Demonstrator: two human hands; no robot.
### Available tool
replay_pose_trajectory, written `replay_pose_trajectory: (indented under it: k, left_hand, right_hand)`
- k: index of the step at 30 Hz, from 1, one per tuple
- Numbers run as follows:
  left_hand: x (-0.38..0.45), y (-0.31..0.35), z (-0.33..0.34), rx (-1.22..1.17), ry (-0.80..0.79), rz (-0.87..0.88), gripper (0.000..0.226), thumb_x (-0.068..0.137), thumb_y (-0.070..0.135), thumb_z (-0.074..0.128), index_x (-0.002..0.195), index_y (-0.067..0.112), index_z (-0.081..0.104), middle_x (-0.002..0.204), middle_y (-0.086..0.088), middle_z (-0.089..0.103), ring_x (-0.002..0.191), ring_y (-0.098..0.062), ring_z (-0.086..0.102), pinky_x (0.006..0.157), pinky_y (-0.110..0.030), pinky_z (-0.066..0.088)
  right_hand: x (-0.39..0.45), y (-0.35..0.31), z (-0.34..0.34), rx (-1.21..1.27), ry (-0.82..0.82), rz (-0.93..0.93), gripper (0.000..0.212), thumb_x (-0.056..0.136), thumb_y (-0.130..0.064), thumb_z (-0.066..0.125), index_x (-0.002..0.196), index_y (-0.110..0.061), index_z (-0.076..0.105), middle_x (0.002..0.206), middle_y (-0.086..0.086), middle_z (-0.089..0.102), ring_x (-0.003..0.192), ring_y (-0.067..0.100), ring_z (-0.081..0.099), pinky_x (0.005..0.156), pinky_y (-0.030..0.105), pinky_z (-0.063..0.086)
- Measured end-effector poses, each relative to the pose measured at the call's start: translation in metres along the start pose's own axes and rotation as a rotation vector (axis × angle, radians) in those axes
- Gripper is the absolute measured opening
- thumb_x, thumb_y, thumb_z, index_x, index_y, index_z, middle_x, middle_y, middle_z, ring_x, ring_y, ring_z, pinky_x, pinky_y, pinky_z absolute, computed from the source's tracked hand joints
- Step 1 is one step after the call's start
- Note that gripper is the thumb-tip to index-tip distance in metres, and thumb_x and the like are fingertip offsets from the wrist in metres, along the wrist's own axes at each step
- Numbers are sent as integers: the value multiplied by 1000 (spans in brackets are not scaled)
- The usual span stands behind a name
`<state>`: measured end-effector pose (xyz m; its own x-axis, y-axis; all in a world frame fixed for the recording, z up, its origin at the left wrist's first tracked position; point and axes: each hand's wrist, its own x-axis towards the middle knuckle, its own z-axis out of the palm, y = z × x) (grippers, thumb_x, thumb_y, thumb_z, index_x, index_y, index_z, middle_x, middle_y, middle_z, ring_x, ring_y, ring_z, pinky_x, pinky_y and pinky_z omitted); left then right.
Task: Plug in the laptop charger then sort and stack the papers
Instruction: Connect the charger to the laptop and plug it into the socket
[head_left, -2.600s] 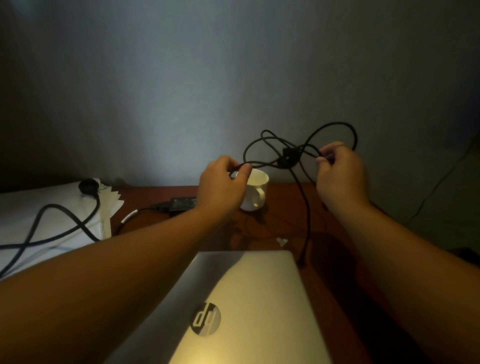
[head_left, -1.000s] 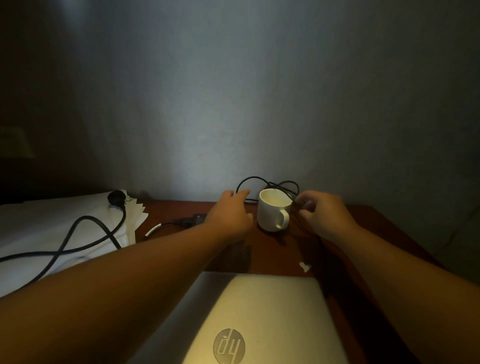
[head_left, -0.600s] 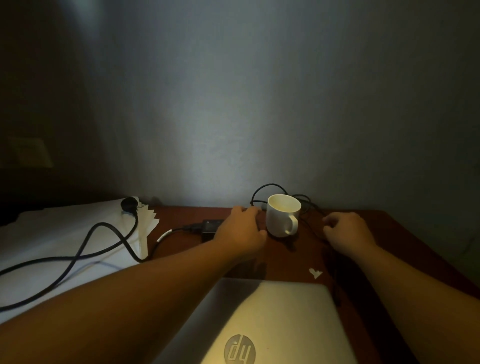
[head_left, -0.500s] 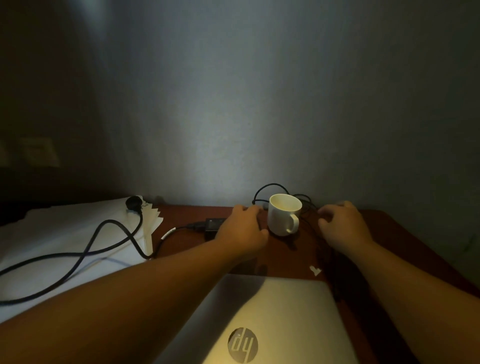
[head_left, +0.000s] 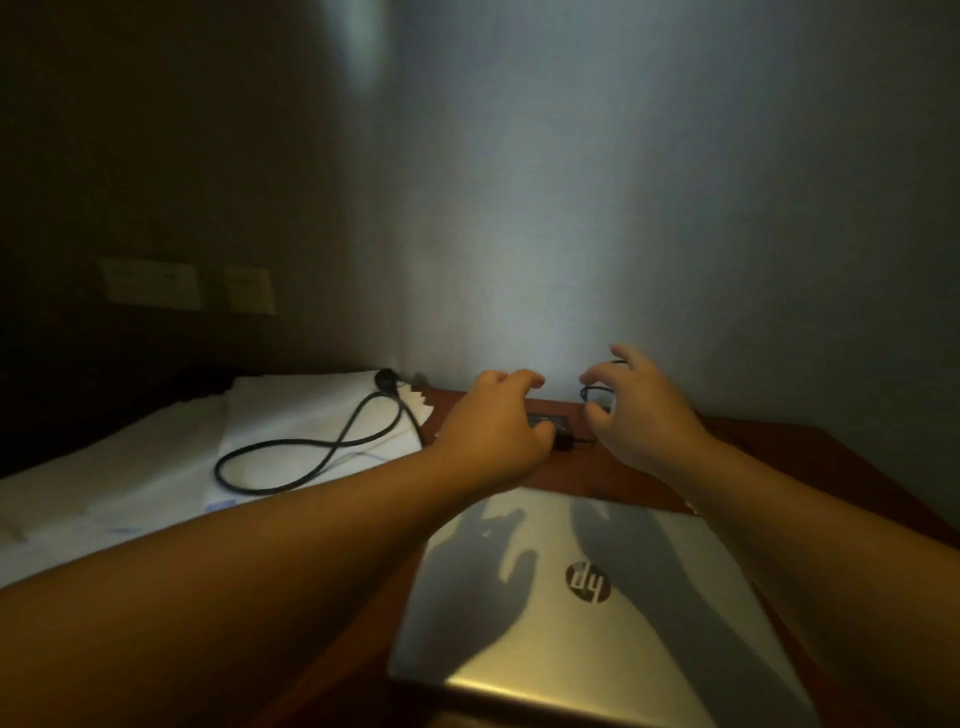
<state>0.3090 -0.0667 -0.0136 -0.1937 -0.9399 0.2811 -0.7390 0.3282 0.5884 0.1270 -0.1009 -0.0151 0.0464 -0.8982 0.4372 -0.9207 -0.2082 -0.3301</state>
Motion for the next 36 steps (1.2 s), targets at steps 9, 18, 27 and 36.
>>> replay_pose_trajectory:
  k: [9, 18, 27, 36]
  left_hand:
    - [-55, -51, -79, 59, 120, -72, 59, 96, 32, 62, 150, 31, 37, 157, -2, 32, 128, -20, 51, 102, -29, 40]
    - [-41, -107, -117, 94, 151, -198, 50, 97, 27, 62, 144, 29, 44, 150, -1, 41, 128, -21, 50, 95, -25, 40]
    - [49, -189, -95, 99, 80, -394, 52, 99, 7, 49, 145, 30, 46, 144, -7, 47, 75, -12, 57, 53, -16, 42]
    - [127, -234, -82, 56, 64, -587, 57, 96, 16, 55, 149, 30, 39, 155, -7, 35, 131, -27, 48, 101, -32, 46]
  right_hand:
    - [3, -112, 38, 19, -171, -98, 48, 94, -30, 62, 139, -37, 47, 166, 0, -3, 129, 27, 49, 90, 30, 42]
    - [38, -141, 72, 97, -219, -151, 38, 93, -23, 61, 131, -26, 58, 146, 4, 44, 132, 22, 43, 104, 28, 34]
    - [116, -134, 155, 393, -305, 13, 30, 93, -32, 61, 123, -27, 64, 96, -6, 67, 86, 16, 64, 84, 28, 50]
    - [185, -121, 215, 157, -471, -19, 74, 92, -35, 64, 153, -37, 22, 145, 12, 47, 116, 30, 59, 94, 44, 52]
